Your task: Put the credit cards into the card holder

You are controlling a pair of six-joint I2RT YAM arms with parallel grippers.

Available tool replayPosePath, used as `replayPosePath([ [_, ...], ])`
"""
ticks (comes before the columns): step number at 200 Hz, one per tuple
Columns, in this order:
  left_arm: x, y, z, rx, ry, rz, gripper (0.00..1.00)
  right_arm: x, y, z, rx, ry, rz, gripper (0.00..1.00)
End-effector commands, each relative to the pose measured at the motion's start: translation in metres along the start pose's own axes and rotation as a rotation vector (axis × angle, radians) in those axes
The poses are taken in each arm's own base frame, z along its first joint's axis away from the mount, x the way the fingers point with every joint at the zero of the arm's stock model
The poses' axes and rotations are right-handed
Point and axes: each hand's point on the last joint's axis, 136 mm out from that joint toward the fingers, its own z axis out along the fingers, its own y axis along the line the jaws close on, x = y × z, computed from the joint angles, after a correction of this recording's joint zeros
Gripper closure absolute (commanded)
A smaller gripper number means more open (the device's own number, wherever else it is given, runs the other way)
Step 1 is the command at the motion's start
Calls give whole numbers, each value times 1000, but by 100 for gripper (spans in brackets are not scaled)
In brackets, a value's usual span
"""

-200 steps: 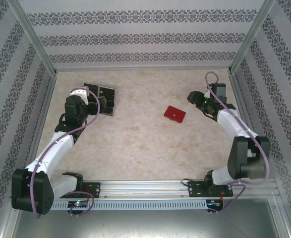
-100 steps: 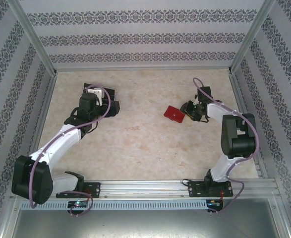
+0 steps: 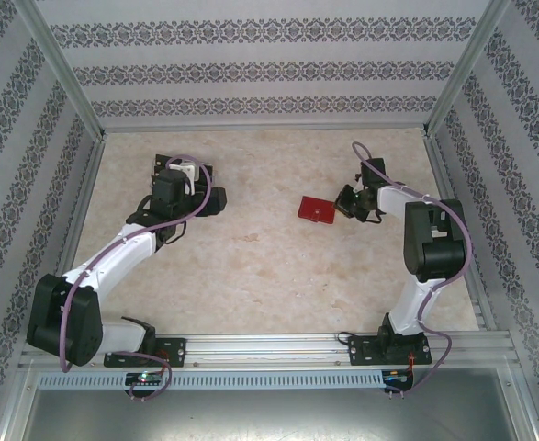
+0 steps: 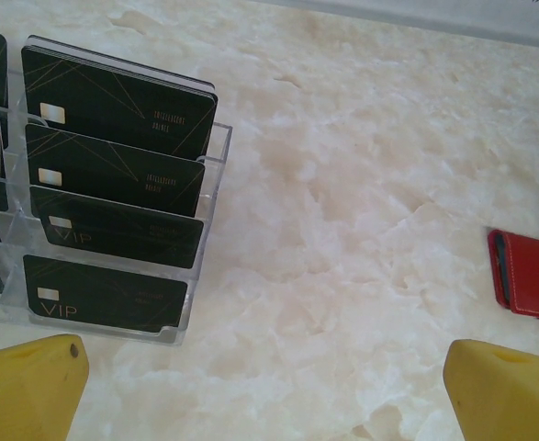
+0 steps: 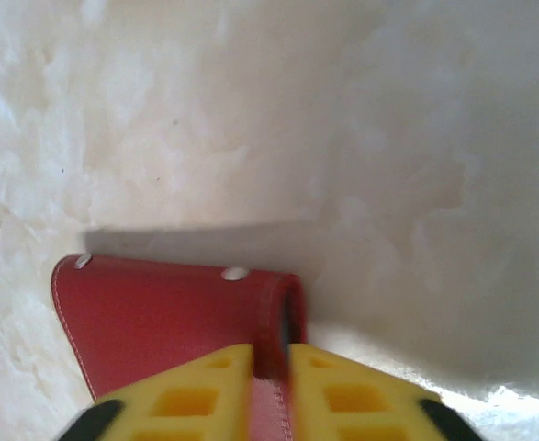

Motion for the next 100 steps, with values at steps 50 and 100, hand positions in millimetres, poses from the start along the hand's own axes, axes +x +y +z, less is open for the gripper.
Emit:
replayPosePath([
  [50,-10,-14,-3,31,4,0,0,17,45,-20,-135,51,-145,100],
  [100,-9,-20,-7,40,21,24,0,37,58,-27,-97,95,-272,96],
])
